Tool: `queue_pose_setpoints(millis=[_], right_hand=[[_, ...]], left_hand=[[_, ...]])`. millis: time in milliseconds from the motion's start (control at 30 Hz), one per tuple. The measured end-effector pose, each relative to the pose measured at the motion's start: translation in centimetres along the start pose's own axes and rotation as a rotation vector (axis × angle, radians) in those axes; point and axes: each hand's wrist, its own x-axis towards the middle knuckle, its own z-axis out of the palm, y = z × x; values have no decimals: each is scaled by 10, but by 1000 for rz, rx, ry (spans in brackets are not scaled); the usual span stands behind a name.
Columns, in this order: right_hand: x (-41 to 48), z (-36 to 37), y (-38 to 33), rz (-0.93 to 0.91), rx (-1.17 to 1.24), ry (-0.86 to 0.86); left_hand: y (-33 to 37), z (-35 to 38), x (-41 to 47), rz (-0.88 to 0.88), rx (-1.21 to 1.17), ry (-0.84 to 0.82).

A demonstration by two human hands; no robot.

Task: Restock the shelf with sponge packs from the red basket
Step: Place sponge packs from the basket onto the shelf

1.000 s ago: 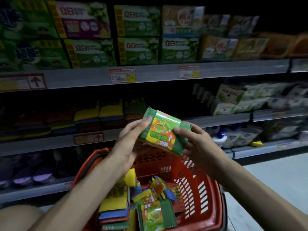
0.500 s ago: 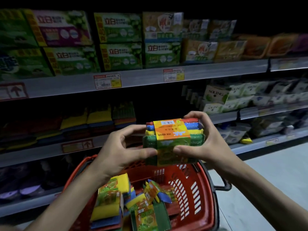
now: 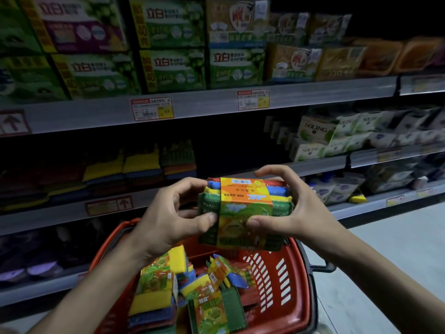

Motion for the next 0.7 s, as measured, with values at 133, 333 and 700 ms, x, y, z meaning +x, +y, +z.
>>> queue_pose_setpoints(millis=[133, 333, 700], right_hand=[[4, -1, 2, 43, 37, -7], [8, 0, 7, 99, 148, 12], [7, 34, 21, 115, 49, 113]], left_hand=[[1, 1, 2, -17, -21, 20], [-9, 7, 3, -104, -57, 53], [-21, 44, -1, -167, -317, 256]])
